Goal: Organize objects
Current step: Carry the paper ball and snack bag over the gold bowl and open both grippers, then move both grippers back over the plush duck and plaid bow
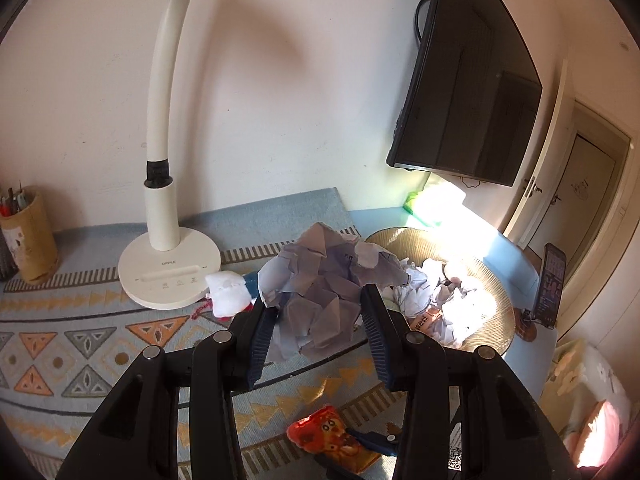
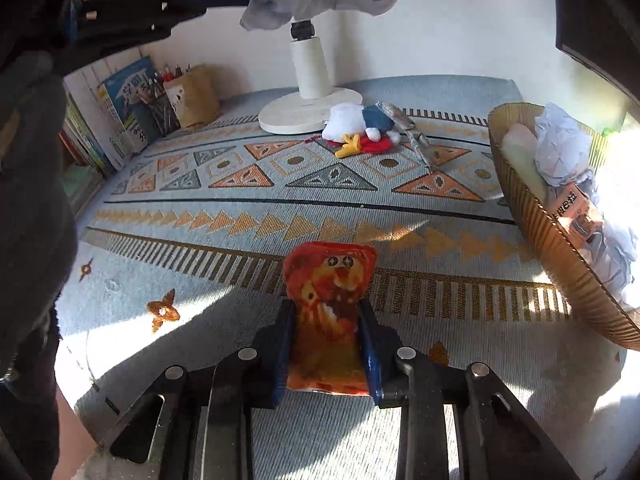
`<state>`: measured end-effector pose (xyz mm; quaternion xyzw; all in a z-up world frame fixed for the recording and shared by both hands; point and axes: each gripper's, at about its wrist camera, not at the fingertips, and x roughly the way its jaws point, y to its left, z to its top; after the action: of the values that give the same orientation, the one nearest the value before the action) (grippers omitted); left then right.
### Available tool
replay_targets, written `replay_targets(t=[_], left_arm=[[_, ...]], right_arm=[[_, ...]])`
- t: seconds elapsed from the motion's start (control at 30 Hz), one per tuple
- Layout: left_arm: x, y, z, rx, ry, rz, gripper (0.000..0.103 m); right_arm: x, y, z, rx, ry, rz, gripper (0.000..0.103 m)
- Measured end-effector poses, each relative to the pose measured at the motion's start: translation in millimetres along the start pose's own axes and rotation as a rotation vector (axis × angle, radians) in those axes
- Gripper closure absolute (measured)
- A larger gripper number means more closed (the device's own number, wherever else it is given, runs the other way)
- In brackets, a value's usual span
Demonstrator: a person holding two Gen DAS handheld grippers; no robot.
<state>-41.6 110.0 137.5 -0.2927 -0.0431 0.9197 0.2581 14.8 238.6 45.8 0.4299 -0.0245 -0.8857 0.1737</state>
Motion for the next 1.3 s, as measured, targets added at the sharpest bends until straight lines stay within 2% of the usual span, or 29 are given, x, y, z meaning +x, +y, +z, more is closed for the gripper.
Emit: replay_targets(t=[0.07,0.2,0.27,0.33,0.37,0.4,0.43,0.5,0.53,0.63,0.77,0.8,0.83,0.87,0.97,1.03,1.13,1.23,1.3], left_arm=[[3,-9,3,0.021,-0.004,-0.02,0.063],[16,-35,22,0.061,-0.029,-0.068,0.063],[29,-52,36,0.066,-0.04,-0.102,0.063],[49,-70,47,0.081,-0.025,-0.133,0.062],[60,-80,52,0.092,-0.021,-0.138,0.057],[71,-90,55,0.11,-0.024,-0.135,0.05],[82,-99,57,0.131,-0.016,-0.126,0.032],[102,-105,57,0.141,0.001,-0.111,0.007],[110,-104,56,0.132,0.014,-0.097,0.006],[116,-88,45,0.087,0.086,-0.124,0.006],[78,-54,29,0.021,0.07,-0.121,0.006],[64,-43,25,-0.005,0.06,-0.109,0.006],[49,-32,20,-0.032,0.048,-0.092,0.006],[34,-22,14,-0.059,0.036,-0.072,0.006],[-12,12,-9,-0.132,-0.009,0.044,0.006],[-36,33,-30,-0.167,-0.032,0.136,0.006],[-50,62,-66,-0.21,-0.008,0.243,0.006],[-44,82,-97,-0.223,0.044,0.293,0.006],[-39,89,-112,-0.227,0.06,0.297,0.006]], right_arm=[[-46,-23,11,0.061,-0.107,-0.017,0.073],[-130,-80,47,0.165,-0.351,-0.219,0.073],[-143,-109,67,0.228,-0.381,-0.329,0.073],[-142,-133,86,0.287,-0.379,-0.34,0.069],[-136,-144,95,0.298,-0.364,-0.324,0.066],[-129,-152,103,0.312,-0.335,-0.341,0.059],[-124,-159,106,0.325,-0.311,-0.383,0.057],[-124,-167,104,0.336,-0.31,-0.395,0.057],[-126,-167,99,0.344,-0.32,-0.383,0.057],[-132,-156,83,0.322,-0.341,-0.321,0.057],[-134,-119,71,0.248,-0.347,-0.266,0.055],[-134,-106,70,0.224,-0.349,-0.235,0.052],[-131,-92,69,0.203,-0.351,-0.208,0.042],[-127,-77,67,0.184,-0.351,-0.181,0.039],[-101,-33,54,0.124,-0.324,-0.104,0.038],[-72,-8,39,0.095,-0.28,-0.118,0.038],[-21,16,16,0.029,-0.229,-0.203,0.038],[12,20,-2,0.012,-0.205,-0.241,0.038],[19,16,-4,0.026,-0.174,-0.262,0.038]])
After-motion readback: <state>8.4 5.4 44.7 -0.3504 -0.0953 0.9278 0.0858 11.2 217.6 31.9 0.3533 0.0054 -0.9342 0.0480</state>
